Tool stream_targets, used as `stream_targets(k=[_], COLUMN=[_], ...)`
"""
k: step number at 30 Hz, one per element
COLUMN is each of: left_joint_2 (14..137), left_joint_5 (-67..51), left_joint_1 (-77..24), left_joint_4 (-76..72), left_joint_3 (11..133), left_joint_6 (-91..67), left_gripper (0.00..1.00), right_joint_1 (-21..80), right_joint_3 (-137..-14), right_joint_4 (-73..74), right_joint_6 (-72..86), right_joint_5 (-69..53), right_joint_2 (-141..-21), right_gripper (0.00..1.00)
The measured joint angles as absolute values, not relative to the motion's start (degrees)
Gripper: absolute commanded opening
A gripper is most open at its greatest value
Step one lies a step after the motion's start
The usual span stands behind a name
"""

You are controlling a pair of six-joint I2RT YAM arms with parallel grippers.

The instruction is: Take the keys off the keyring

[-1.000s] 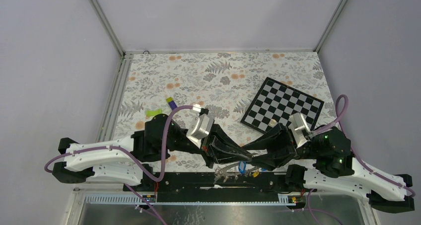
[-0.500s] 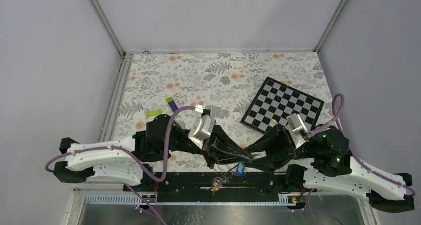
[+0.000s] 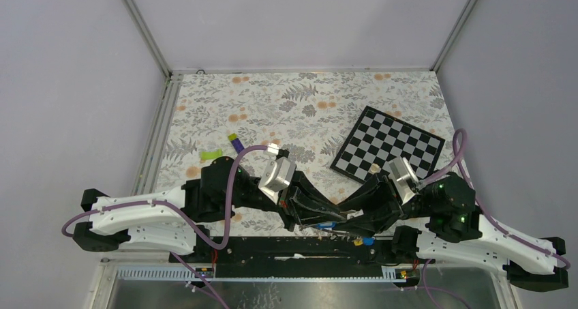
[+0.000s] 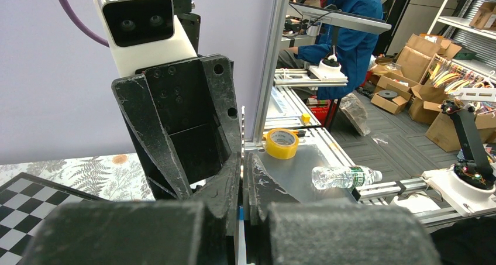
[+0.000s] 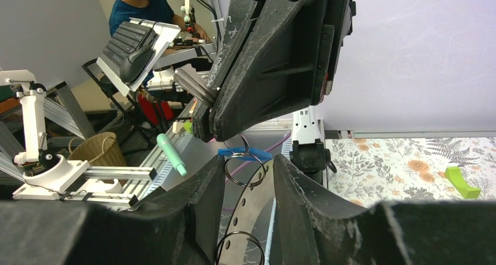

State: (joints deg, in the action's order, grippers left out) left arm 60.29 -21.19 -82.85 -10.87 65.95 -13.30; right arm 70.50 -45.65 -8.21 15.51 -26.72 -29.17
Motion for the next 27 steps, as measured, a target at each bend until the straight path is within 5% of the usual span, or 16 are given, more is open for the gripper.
stream_targets(k=[27], left_joint_2=[60.1], left_joint_5=[-21.2], left_joint_1=[-82.8], left_joint_4=[-10.8], left_joint_3=[66.0], left_joint_6=[-13.3], left_gripper=[0.00], right_joint_1=[70.5], right_joint_3=[-45.7], right_joint_4=[-6.7], right_joint_6=[16.4], right_joint_5=[-28.0], right_joint_2=[-27.6], right_gripper=[0.44])
